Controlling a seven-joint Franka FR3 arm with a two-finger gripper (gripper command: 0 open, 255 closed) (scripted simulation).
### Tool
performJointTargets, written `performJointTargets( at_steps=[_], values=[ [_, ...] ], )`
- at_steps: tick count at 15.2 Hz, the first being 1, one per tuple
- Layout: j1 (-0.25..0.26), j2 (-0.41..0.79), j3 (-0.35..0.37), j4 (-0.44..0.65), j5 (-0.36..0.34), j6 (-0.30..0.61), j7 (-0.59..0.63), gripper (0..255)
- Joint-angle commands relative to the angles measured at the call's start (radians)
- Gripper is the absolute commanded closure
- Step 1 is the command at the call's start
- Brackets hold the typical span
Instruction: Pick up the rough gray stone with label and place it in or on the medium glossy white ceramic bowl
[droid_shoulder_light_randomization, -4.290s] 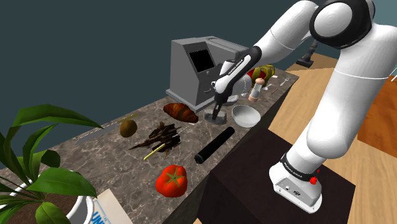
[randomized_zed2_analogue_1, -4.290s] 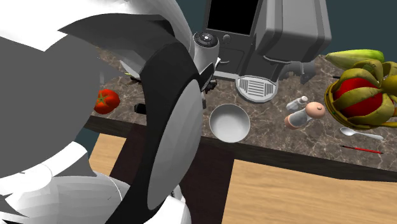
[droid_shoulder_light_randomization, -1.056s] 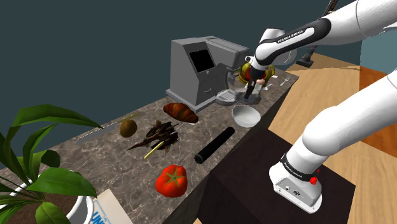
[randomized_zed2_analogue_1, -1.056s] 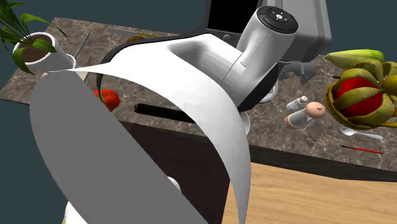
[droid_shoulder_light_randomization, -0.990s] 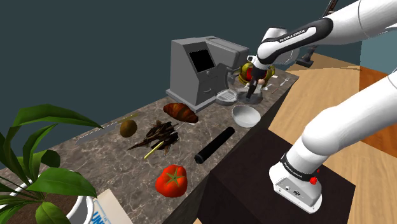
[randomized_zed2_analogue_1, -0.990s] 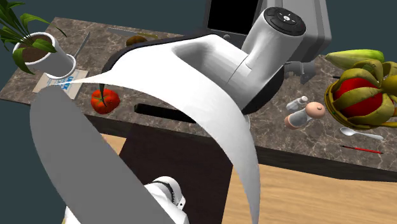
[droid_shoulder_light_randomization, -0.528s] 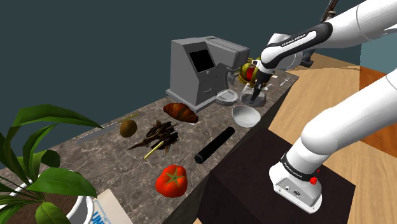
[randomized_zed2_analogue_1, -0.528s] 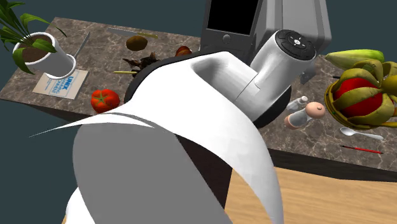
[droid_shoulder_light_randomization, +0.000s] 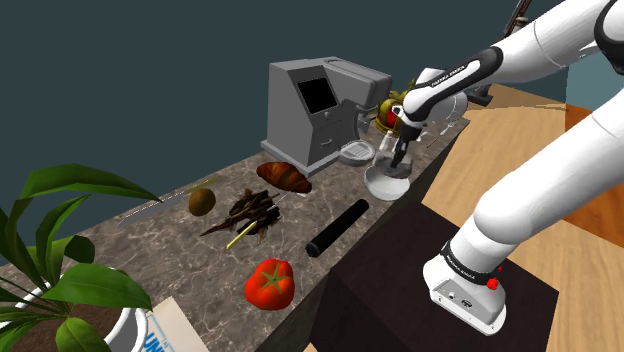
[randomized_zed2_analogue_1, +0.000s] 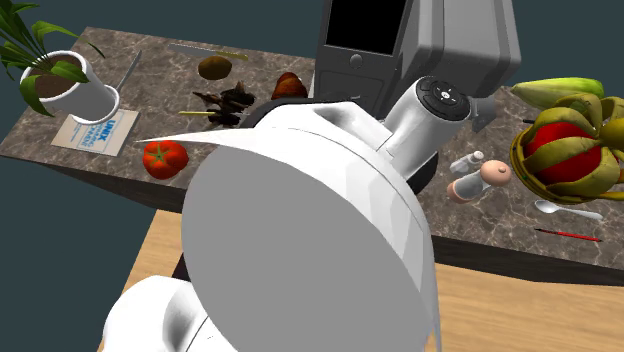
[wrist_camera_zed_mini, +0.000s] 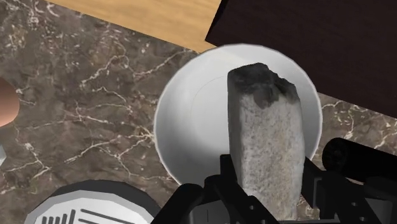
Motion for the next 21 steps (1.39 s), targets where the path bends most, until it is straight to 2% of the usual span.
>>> performJointTargets(
  at_steps=[1, 3, 11, 12, 17, 21],
  values=[
    [0.007, 0.026, -0.006, -0.006, 0.014, 0.033, -0.011, 255],
    [0.016, 0.061, -0.013, -0.014, 0.036, 0.073, -0.029, 255],
    [0.015, 0.061, -0.013, -0.014, 0.036, 0.073, -0.029, 255],
    [0.015, 0.062, -0.013, -0.014, 0.036, 0.073, -0.029, 0],
    [0.016, 0.062, -0.013, -0.014, 0.036, 0.073, -0.029, 0],
    [-0.016, -0.066, 0.011, 0.026, -0.030, -0.087, 0.020, 0]
  ],
)
